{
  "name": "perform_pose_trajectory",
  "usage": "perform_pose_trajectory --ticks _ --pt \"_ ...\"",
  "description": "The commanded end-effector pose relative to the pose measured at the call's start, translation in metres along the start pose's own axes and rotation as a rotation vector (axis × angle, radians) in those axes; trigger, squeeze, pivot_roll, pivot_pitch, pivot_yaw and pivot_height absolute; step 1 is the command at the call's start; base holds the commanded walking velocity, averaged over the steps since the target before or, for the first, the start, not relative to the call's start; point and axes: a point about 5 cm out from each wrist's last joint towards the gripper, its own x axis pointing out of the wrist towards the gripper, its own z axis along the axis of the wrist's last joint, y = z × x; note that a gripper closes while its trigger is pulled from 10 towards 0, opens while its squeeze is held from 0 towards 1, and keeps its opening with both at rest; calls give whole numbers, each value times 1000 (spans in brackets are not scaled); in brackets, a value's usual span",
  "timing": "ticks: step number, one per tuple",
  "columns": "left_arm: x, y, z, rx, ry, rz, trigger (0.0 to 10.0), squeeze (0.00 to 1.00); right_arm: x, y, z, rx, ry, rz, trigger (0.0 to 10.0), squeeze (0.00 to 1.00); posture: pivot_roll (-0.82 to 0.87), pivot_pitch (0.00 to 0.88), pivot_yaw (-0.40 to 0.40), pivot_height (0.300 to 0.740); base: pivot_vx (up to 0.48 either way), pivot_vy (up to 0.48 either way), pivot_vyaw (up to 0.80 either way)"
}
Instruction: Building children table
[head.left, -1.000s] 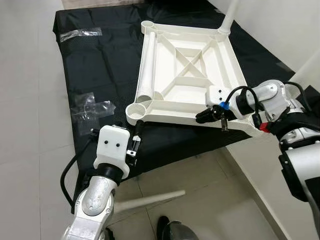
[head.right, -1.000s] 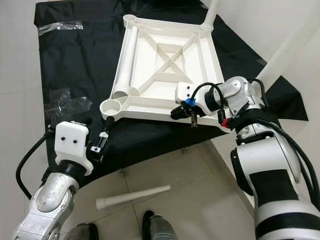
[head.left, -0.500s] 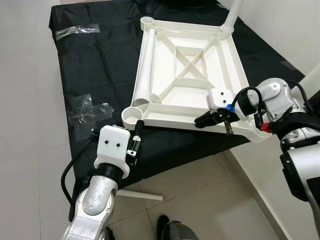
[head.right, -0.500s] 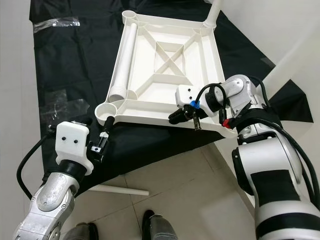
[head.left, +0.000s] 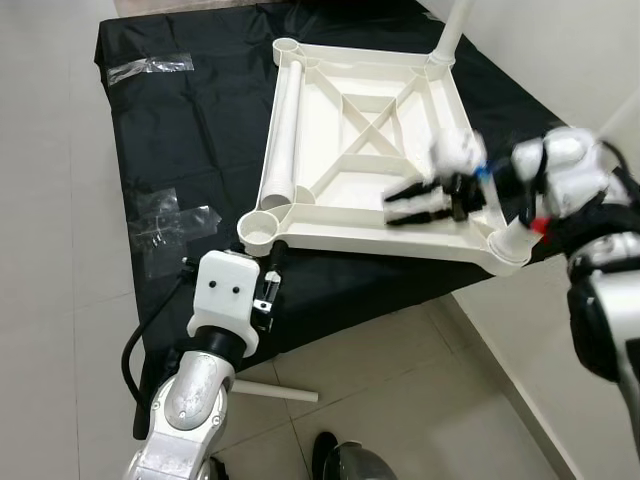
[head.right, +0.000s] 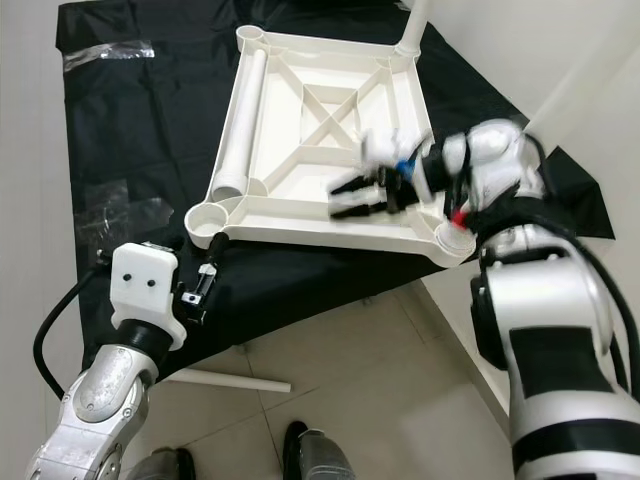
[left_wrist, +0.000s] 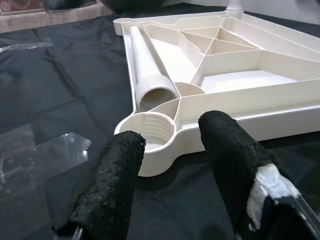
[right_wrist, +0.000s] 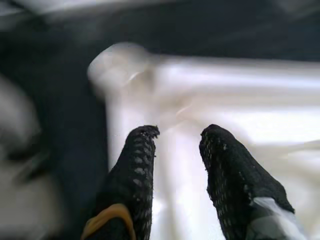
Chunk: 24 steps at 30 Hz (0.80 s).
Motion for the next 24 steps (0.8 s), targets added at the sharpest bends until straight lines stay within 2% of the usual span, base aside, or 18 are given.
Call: perform_pose_trajectory --ticks 1,3,4,5,7,8,12,15,17,19,20,21,22,23,24 --pt "-1 -1 -6 4 28 -10 10000 0 5 -2 -4 51 -9 -80 10000 0 27 184 -103 740 0 0 0" --pt "-1 -3 -7 2 36 -35 10000 0 20 -8 -13 171 15 -319 10000 0 35 180 -100 740 0 0 0" --pt "0 -3 -7 3 37 -42 10000 0 25 -8 -18 243 6 -396 10000 0 38 178 -99 740 0 0 0" --pt "-1 -4 -8 5 39 -50 10000 0 31 -7 -20 268 -38 -443 10000 0 41 174 -98 740 0 0 0" --pt "-2 -4 -9 6 40 -55 10000 0 36 -4 -20 271 -98 -465 10000 0 42 171 -98 740 0 0 0" --pt "-2 -4 -9 10 42 -55 10000 0 39 -2 -23 327 -118 -461 10000 0 44 166 -99 740 0 0 0" --pt "-2 -2 -9 9 40 -45 10000 0 44 1 -24 385 -171 -485 10000 0 43 161 -98 740 0 0 0" --pt "1 2 -11 12 40 -30 10000 0 46 3 -16 437 -334 -612 10000 0 39 144 -89 740 0 0 0" --pt "1 2 -11 14 38 -28 10000 0 46 6 -16 458 -364 -644 10000 0 40 137 -88 740 0 0 0" --pt "1 2 -10 15 36 -27 10000 0 46 10 -14 441 -371 -674 10000 0 41 134 -87 740 0 0 0" --pt "1 2 -10 16 35 -26 10000 0 45 13 -13 427 -371 -693 10000 0 41 134 -87 740 0 0 0" --pt "1 2 -10 17 34 -25 10000 0 45 23 -13 324 -357 -704 10000 0 46 118 -84 740 0 0 0" --pt "1 2 -10 17 34 -25 10000 0 45 23 -13 324 -357 -704 10000 0 46 118 -84 740 0 0 0" --pt "1 3 -11 20 36 -26 10000 0 50 36 -17 316 -356 -692 10000 0 49 112 -84 740 0 0 0" --pt "1 3 -11 20 36 -26 10000 0 50 36 -17 316 -356 -692 10000 0 49 112 -84 740 0 0 0"
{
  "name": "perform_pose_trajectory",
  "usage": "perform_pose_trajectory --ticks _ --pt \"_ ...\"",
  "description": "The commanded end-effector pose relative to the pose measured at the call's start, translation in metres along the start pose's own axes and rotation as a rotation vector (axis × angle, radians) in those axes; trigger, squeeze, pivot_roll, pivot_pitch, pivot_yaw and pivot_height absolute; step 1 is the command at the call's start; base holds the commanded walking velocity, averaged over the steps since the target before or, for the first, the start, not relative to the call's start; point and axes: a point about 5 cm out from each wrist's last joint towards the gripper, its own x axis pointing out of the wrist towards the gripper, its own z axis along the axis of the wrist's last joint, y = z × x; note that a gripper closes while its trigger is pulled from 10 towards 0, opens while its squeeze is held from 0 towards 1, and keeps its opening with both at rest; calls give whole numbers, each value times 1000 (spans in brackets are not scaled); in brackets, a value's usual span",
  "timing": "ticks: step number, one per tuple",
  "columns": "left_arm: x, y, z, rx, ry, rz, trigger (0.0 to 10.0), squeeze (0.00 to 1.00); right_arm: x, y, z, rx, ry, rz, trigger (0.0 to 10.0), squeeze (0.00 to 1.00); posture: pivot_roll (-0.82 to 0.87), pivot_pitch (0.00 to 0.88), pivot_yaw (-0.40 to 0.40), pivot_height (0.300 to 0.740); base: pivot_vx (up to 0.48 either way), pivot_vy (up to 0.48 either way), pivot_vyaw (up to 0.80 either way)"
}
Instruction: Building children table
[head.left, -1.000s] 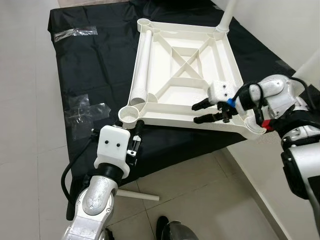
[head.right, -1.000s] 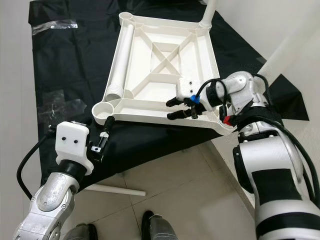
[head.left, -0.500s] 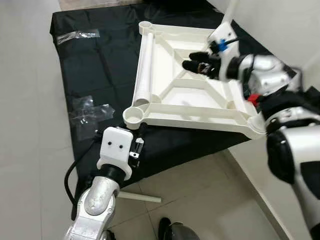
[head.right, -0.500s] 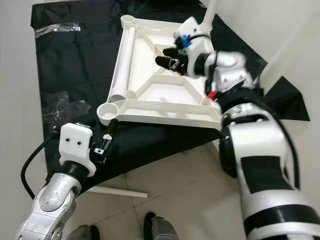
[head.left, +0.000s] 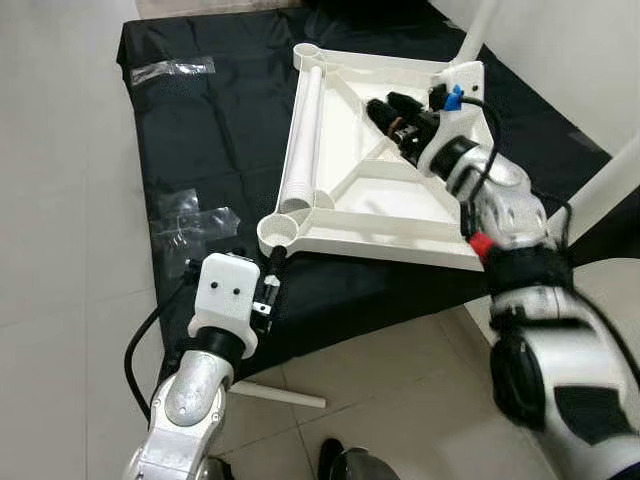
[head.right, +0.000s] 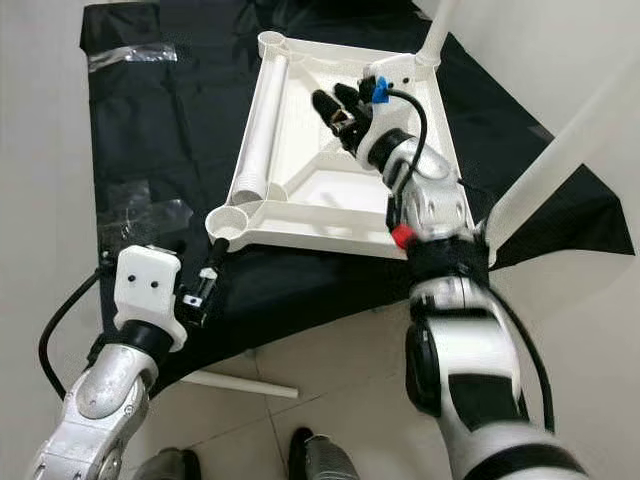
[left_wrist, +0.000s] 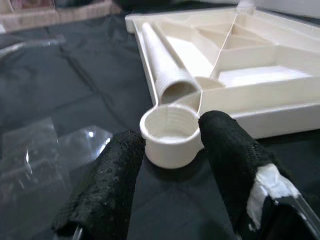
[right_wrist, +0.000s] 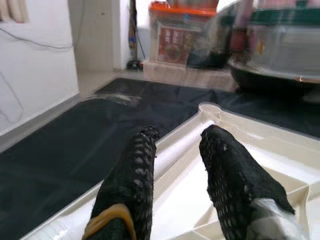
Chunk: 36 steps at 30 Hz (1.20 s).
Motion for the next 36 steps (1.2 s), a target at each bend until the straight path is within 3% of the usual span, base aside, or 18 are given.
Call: perform_pose_trajectory --ticks 1,4,7,12,18,20,22,24,26,28,33,36 --pt "-1 0 -5 9 18 -3 10000 0 -6 12 -7 -41 2 22 10000 0 53 107 -81 740 0 0 0" --pt "0 3 -7 25 30 -1 10000 0 -14 25 -24 -62 58 47 10000 0 57 99 -81 740 0 0 0" --pt "1 4 -8 29 33 1 10000 0 -15 27 -29 -63 86 46 10000 0 57 97 -81 740 0 0 0" --pt "-1 0 -13 31 67 -47 10000 0 -21 28 -46 -78 246 -3 10000 0 60 103 -86 740 0 0 0" --pt "-4 -2 -14 29 73 -53 10000 0 -28 32 -45 -48 182 -21 10000 0 60 108 -86 740 0 0 0" --pt "-6 -1 -14 22 71 -43 10000 0 -38 36 -44 -24 135 -52 10000 0 59 109 -87 740 0 0 0" --pt "-7 2 -14 18 65 -24 10000 0 -62 46 -48 -17 82 -128 10000 0 61 106 -83 740 0 0 0" --pt "-7 2 -14 18 65 -24 10000 0 -62 46 -48 -17 82 -128 10000 0 61 106 -83 740 0 0 0" --pt "-8 3 -14 19 62 -17 10000 0 -79 53 -52 -2 70 -182 10000 0 63 94 -81 740 0 0 0" --pt "-8 3 -15 24 61 -18 10000 0 -93 53 -56 6 88 -251 10000 0 63 88 -80 740 0 0 0" --pt "-8 3 -15 27 61 -20 10000 0 -101 52 -59 5 99 -286 10000 0 62 84 -74 740 0 0 0" --pt "-9 3 -17 31 64 -23 10000 0 -121 56 -70 3 149 -328 10000 0 62 67 -68 740 0 0 0"
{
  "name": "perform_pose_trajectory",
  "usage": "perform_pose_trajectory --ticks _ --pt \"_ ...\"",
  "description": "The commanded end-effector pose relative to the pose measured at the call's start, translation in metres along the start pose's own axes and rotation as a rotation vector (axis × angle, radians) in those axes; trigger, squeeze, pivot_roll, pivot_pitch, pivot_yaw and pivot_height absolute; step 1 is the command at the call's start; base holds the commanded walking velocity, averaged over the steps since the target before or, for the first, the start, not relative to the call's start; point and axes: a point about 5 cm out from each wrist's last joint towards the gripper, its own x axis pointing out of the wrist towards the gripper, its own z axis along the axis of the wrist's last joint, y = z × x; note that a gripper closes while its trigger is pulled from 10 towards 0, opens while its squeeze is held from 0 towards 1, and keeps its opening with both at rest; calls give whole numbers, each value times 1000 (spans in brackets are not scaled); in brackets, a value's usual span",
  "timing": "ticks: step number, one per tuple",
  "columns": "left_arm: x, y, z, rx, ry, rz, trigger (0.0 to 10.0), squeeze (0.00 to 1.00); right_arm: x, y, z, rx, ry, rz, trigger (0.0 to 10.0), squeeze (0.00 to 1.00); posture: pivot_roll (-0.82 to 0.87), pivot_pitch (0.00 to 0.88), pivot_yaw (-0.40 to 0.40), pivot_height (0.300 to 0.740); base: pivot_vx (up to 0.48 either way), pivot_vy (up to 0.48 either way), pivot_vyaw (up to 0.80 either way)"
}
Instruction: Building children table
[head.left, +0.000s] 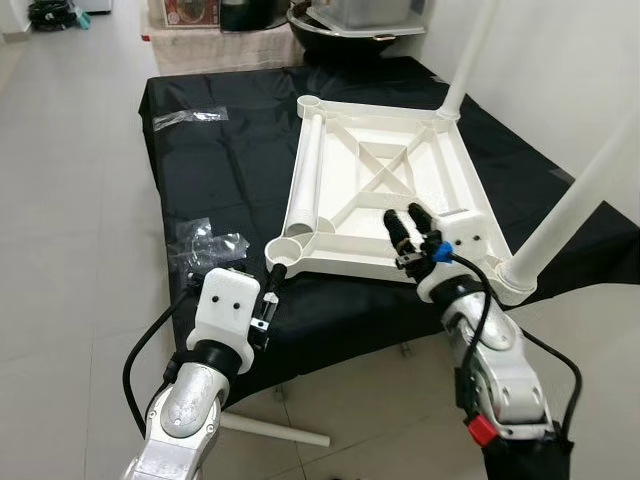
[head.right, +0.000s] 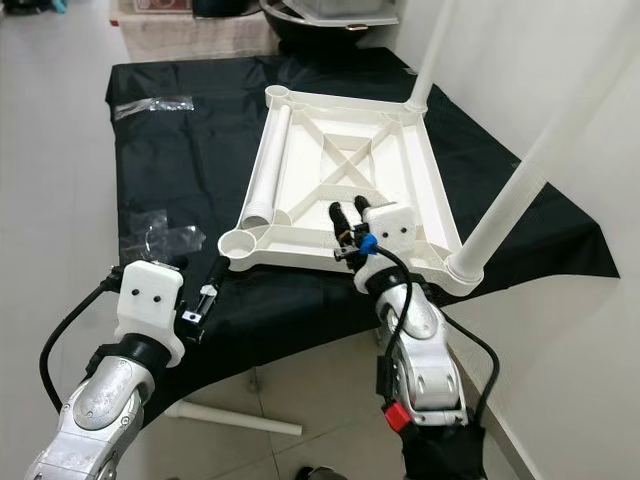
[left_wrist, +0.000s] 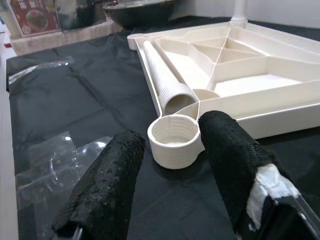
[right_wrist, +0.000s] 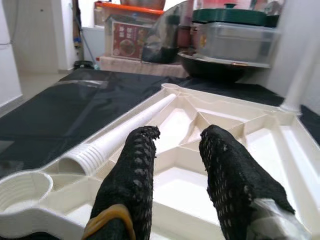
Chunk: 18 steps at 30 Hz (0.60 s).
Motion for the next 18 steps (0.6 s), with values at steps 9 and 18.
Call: perform_pose_trajectory --ticks 9,18 --pt "0 1 -2 11 -2 3 10000 0 -11 1 -9 -27 34 -28 10000 0 70 45 -64 740 0 0 260" --pt "2 3 -2 15 -8 8 10000 0 -7 2 -4 -41 14 -36 10000 0 67 33 -62 740 0 0 781"
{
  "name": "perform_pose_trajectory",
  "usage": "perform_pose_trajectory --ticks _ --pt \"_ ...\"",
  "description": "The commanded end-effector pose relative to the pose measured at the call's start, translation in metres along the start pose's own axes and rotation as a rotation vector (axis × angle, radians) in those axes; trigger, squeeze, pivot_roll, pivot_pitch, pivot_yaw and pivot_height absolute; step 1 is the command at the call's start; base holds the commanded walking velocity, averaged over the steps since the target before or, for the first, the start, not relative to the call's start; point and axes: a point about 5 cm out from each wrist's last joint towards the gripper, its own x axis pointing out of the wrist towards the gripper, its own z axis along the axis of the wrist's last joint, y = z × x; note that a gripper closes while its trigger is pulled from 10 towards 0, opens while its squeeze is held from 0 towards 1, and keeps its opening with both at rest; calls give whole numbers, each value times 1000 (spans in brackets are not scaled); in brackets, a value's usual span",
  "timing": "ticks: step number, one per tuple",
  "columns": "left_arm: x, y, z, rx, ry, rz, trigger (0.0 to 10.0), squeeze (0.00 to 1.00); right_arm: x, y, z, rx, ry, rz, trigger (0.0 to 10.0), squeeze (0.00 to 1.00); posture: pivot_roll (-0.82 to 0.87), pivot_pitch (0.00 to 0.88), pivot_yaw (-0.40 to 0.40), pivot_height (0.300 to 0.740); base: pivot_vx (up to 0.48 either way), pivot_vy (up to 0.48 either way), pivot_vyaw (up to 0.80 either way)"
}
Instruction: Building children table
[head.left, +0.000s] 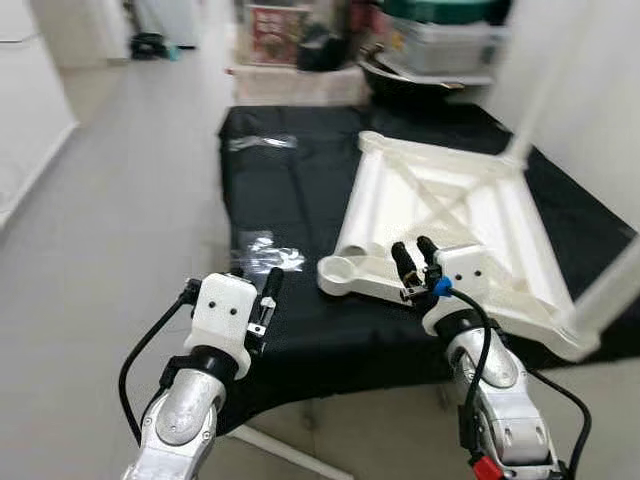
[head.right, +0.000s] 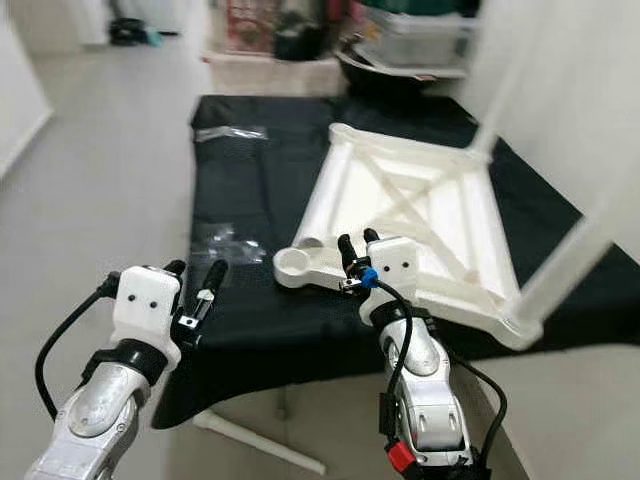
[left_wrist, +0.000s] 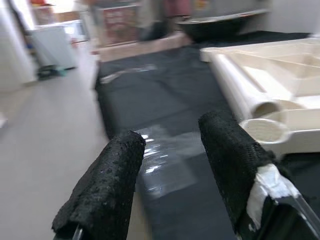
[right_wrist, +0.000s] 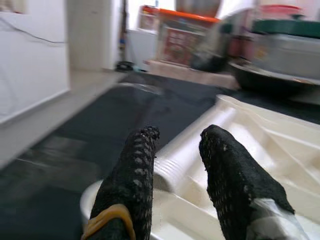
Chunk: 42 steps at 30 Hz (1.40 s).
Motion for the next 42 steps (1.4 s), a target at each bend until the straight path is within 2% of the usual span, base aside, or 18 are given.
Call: perform_pose_trajectory --ticks 1,8,10,15,19,28,37,40,42 --pt "1 -1 -4 7 11 -5 10000 0 2 0 7 -9 -33 1 10000 0 65 30 -62 740 0 0 781" --pt "3 0 -3 4 5 -7 10000 0 3 2 10 7 -47 -6 10000 0 63 37 -64 740 0 0 674" --pt "3 1 -4 4 9 -6 10000 0 3 3 5 30 -11 -25 10000 0 64 39 -61 740 0 0 0" --pt "3 2 -4 6 10 -7 10000 0 1 8 3 52 -5 -18 10000 0 64 42 -58 740 0 0 -770" --pt "4 4 -5 10 9 -9 10000 0 -7 20 2 62 -12 9 10000 0 64 42 -51 740 0 0 -781" --pt "4 4 -5 9 2 -27 10000 0 -13 28 3 48 -33 15 10000 0 64 46 -41 740 0 0 -781" --pt "6 5 2 7 -36 -31 10000 0 -12 30 8 33 -70 7 10000 0 66 42 -33 740 0 0 -781" --pt "11 9 15 8 -96 -27 10000 0 -3 25 24 4 -144 -17 10000 0 67 41 -30 740 0 0 -781" --pt "12 10 17 9 -102 -24 10000 0 -2 25 26 -3 -155 -17 10000 0 67 41 -29 740 0 0 -781"
